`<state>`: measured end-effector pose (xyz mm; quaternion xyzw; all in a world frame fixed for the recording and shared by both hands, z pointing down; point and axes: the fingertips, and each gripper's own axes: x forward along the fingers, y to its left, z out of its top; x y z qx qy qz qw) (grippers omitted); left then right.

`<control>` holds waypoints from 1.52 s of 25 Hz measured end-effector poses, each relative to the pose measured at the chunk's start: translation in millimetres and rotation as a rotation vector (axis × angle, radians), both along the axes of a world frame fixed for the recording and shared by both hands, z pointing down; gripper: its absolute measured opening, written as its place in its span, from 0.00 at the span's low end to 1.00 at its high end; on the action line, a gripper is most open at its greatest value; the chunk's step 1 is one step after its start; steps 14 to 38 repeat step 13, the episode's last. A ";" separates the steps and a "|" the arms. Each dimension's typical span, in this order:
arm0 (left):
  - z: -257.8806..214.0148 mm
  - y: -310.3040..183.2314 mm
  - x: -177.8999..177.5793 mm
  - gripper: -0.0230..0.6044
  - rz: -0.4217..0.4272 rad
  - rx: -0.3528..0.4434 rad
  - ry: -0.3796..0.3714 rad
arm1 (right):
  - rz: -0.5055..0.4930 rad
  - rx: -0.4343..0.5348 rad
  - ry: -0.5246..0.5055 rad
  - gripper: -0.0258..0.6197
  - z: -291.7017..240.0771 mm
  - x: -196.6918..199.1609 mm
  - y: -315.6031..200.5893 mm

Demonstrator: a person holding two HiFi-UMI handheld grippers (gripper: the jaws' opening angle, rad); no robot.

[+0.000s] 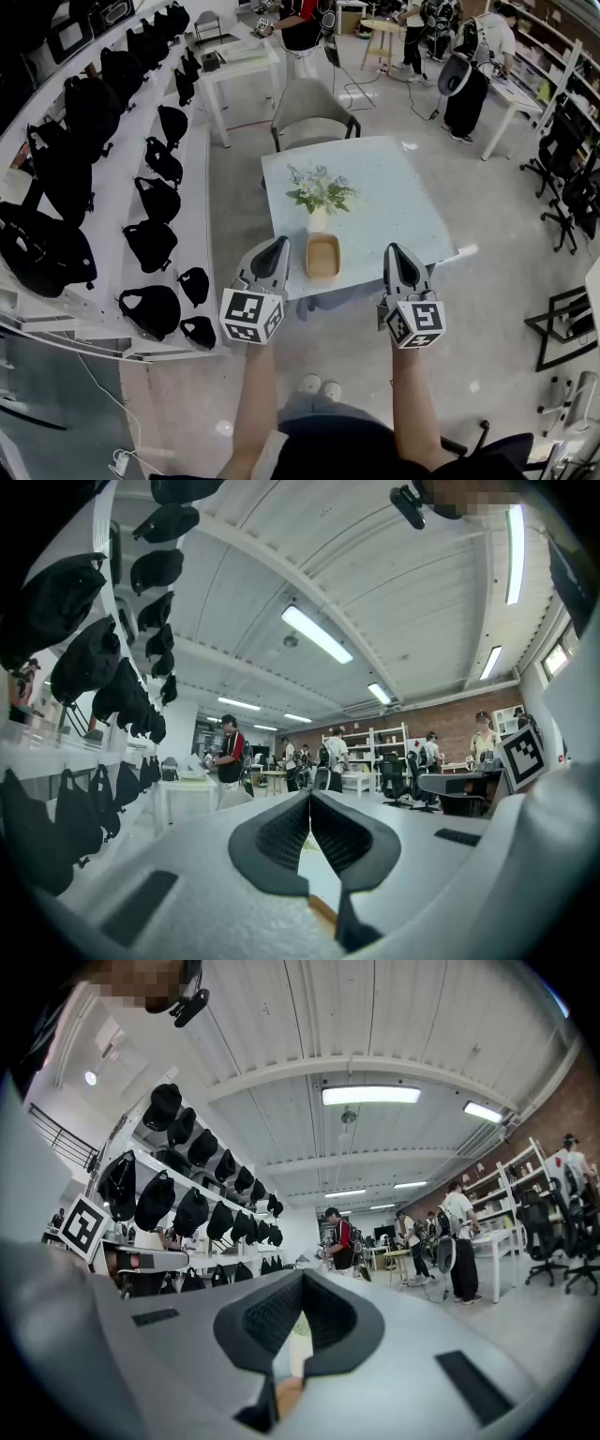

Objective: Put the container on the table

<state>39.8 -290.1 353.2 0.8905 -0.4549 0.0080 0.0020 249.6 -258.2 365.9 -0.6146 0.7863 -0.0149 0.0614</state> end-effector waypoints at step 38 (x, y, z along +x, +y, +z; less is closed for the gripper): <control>8.6 -3.2 -1.0 0.05 -0.011 -0.013 -0.007 | 0.001 -0.016 -0.010 0.04 5.8 2.2 -5.5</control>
